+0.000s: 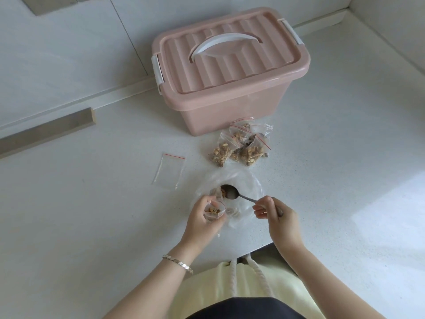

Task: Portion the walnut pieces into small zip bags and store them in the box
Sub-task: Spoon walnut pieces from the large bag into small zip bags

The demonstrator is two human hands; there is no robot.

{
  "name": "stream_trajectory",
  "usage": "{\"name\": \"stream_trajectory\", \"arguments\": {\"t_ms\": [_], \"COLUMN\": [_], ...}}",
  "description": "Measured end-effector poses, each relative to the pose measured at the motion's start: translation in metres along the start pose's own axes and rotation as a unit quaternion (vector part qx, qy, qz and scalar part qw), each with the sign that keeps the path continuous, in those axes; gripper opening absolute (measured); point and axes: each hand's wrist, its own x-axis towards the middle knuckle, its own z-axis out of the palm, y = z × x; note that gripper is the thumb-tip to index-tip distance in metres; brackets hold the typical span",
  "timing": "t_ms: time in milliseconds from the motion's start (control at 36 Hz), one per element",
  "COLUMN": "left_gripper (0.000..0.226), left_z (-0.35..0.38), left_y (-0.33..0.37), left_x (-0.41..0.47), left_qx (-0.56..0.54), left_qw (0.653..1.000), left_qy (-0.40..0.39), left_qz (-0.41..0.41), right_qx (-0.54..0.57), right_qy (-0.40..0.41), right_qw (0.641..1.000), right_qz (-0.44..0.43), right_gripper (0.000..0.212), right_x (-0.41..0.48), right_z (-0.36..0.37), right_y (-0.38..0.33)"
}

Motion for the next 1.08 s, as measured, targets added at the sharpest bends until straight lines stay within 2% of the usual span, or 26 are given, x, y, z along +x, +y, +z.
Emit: {"name": "stream_trajectory", "arguments": {"t_ms": [194,361,500,611,722,778,917,1083], "left_gripper": [0.018,0.017,0.016,0.021,0.026,0.019,0.029,0.031], "left_z": [-0.003,-0.007,-0.008,-0.006,-0.005,-0.004,0.003,0.010], "left_y": [0.000,-0.001,-0.005,-0.007,-0.005,-0.005,-0.009,-0.005], "left_x": [0.005,0.005,0.004,0.003,0.002,0.002,0.001,-0.001], "left_qx": [-0.005,-0.052,-0.061,-0.051,0.017,0.077,0.170,0.202], "left_qw": [1.000,0.998,0.997,0.998,0.999,0.995,0.980,0.972], "left_qy": [-0.004,-0.032,-0.052,-0.044,-0.015,-0.002,-0.012,-0.007], "left_qz": [0.010,0.014,0.009,0.003,0.042,0.061,0.101,0.116], "right_qx": [0.152,0.268,0.348,0.358,0.330,0.296,0.170,0.061], "right_qy": [0.002,0.007,0.006,0.006,0.006,0.006,-0.004,-0.042], "right_qw": [0.979,0.932,0.894,0.896,0.917,0.935,0.979,0.997], "right_qz": [0.137,0.244,0.282,0.263,0.222,0.197,0.114,-0.002], "right_gripper": [0.038,0.039,0.040,0.040,0.041,0.042,0.043,0.041], "right_x": [0.006,0.009,0.007,0.003,0.000,-0.002,-0.009,-0.023], "right_z": [-0.004,-0.013,-0.021,-0.032,-0.045,-0.052,-0.064,-0.057], "right_y": [0.002,0.006,0.013,0.018,0.013,0.005,-0.028,-0.062]}}
